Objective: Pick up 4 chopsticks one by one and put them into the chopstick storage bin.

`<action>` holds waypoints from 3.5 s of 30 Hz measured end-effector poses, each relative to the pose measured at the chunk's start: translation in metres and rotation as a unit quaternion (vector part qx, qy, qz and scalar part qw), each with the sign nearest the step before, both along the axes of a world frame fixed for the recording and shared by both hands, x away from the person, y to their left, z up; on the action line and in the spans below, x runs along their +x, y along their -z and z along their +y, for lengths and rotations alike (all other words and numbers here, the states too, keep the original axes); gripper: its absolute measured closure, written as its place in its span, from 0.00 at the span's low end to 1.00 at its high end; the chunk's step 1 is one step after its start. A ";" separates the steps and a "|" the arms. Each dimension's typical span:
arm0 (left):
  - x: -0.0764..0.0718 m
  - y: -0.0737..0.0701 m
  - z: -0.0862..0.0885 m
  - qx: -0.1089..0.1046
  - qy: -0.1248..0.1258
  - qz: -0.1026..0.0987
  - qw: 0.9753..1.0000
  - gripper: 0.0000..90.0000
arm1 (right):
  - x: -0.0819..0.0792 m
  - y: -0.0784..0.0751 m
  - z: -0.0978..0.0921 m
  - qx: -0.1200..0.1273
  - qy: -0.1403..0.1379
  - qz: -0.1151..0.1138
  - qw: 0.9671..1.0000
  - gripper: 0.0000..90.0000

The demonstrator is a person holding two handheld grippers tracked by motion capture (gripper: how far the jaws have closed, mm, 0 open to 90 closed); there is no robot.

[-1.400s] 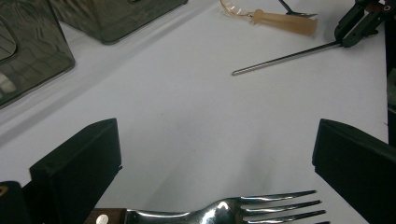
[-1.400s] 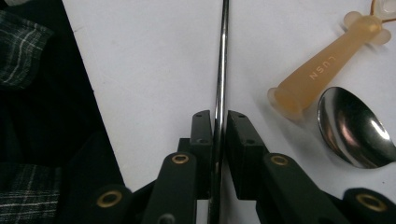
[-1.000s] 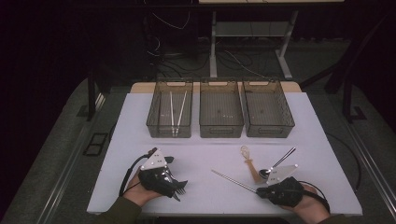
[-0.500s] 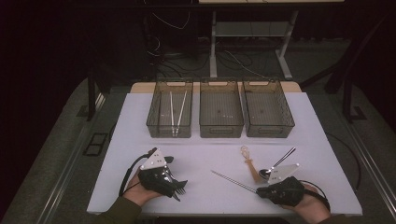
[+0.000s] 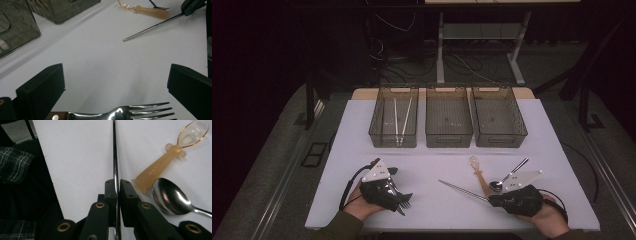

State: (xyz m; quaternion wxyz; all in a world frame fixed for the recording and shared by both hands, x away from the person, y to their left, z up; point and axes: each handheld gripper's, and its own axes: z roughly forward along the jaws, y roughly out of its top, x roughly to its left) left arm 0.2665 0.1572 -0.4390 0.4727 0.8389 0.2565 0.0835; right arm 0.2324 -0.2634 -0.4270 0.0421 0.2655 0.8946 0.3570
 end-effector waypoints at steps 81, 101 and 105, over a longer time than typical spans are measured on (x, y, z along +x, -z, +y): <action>0.001 0.000 0.001 -0.007 0.000 0.001 1.000 0.00 | 0.112 -0.098 0.060 0.161 0.062 -0.090 0.981 0.95; 0.001 -0.001 0.001 -0.017 -0.003 0.002 1.000 0.00 | 0.177 -0.099 0.133 0.126 0.119 -0.084 0.981 0.95; 0.001 -0.001 0.001 -0.017 -0.001 0.000 1.000 0.00 | 0.187 -0.095 0.147 0.114 0.131 -0.083 0.981 0.95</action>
